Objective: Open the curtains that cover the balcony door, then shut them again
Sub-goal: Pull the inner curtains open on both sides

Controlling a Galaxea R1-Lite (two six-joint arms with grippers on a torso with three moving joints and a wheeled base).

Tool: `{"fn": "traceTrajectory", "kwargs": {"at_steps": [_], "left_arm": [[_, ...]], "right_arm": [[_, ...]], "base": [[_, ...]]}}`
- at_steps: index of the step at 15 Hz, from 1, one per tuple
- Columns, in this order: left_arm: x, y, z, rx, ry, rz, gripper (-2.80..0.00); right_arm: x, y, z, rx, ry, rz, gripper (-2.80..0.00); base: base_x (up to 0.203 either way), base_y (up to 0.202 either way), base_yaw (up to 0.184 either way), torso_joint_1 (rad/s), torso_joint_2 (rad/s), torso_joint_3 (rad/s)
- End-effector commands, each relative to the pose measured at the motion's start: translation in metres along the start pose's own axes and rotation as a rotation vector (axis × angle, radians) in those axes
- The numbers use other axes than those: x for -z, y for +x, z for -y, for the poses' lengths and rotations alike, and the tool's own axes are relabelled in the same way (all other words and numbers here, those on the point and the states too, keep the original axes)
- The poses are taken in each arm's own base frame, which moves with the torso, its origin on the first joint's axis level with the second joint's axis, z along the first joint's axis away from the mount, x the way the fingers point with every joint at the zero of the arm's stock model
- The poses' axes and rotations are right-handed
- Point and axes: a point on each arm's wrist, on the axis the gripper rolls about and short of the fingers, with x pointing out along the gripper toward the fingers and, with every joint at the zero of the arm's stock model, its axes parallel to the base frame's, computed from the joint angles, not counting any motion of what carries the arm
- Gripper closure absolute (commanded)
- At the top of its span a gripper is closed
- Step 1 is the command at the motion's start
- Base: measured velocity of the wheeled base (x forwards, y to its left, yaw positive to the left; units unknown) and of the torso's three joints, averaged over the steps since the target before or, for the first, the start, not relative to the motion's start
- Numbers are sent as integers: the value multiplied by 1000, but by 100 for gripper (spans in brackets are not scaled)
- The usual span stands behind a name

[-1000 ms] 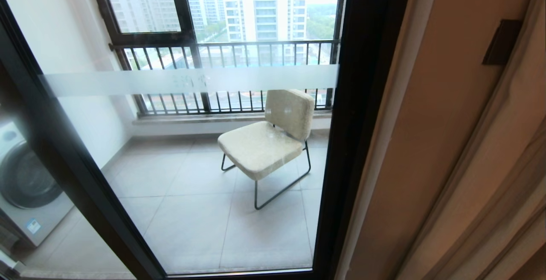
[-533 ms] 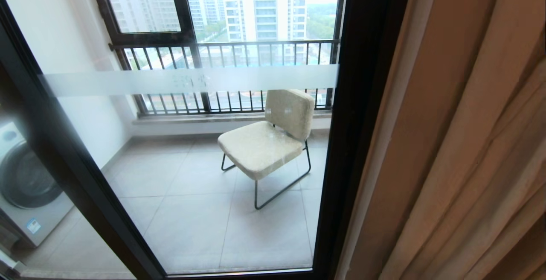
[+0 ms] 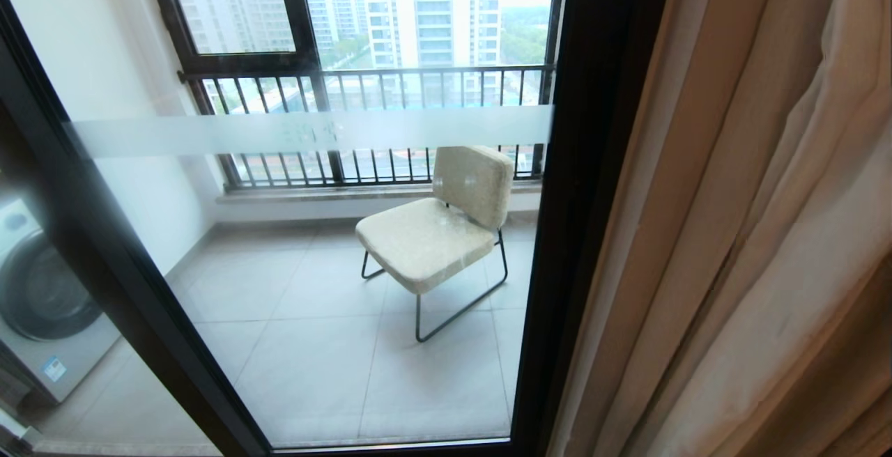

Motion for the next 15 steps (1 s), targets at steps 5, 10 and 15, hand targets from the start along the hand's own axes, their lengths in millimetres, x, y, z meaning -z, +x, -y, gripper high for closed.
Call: {"fn": "traceTrajectory", "kwargs": {"at_steps": [5,10,15], "left_arm": [[0,0,0,0,-1,1,0],[0,0,0,0,-1,1,0],[0,0,0,0,-1,1,0]], "right_arm": [[-2,-2,-2,-10,10,19,0],[7,10,1,-10,25,-7,0],[12,17,3,-10,33,0,-280]], "base": [[0,0,0,0,0,0],[0,0,0,0,0,0],[0,0,0,0,0,0]]}}
